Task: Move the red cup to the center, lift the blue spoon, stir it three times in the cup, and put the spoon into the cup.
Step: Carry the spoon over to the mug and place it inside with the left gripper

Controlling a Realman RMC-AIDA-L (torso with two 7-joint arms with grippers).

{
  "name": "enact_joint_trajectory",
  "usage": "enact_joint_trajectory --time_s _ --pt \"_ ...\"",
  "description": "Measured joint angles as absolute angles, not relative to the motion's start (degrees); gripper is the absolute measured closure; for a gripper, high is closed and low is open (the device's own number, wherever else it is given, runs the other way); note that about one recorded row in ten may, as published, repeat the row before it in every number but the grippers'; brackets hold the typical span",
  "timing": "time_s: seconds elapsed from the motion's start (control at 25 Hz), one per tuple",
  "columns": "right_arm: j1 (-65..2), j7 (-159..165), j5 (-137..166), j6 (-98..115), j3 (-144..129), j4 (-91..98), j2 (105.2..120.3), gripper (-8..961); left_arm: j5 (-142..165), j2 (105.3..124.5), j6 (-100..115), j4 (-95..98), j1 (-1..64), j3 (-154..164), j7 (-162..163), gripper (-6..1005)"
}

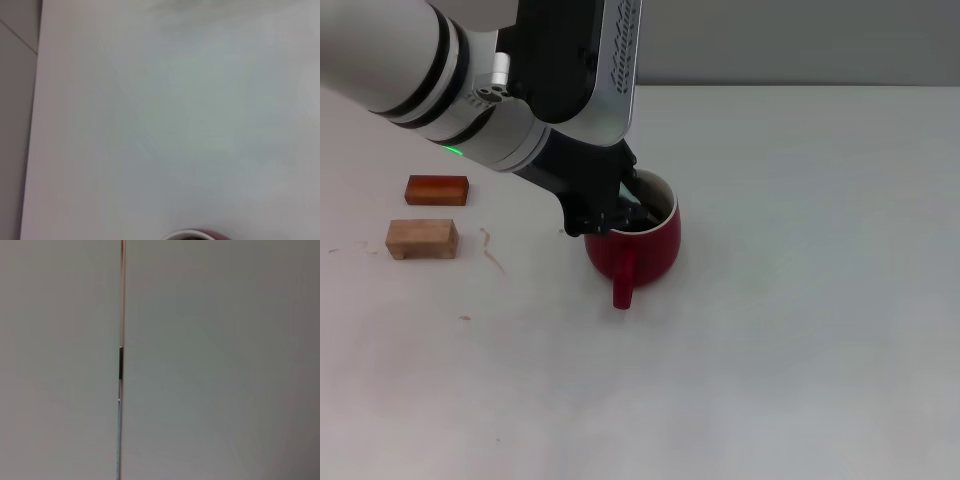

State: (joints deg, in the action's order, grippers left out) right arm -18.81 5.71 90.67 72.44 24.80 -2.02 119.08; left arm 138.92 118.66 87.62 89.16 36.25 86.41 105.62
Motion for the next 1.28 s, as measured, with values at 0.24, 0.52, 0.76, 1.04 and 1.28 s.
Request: enact_joint_trajectory --time_s 0.24,0.52,0.76,1.04,1.28 --pt "-18.7 5.7 90.6 72.4 24.9 -1.9 119.09 306 138.0 118.78 82.3 85.8 36.2 87.5 105.7 892" --pt "-18.7 5.7 90.6 72.4 25.0 -1.9 119.09 308 141.1 118.71 79.4 83.2 36.1 87.7 105.9 893" --pt "-18.7 5.7 90.5 72.4 25.0 -1.9 119.09 310 145.0 118.63 81.6 84.4 36.0 87.6 106.9 895" --pt "-19.0 5.7 90.5 72.4 25.0 -1.9 119.05 311 144.9 118.48 90.0 88.6 35.8 87.1 106.5 897" --pt "-19.0 5.7 90.6 72.3 25.0 -1.9 119.01 311 141.2 118.51 91.3 90.0 35.6 87.1 106.6 898"
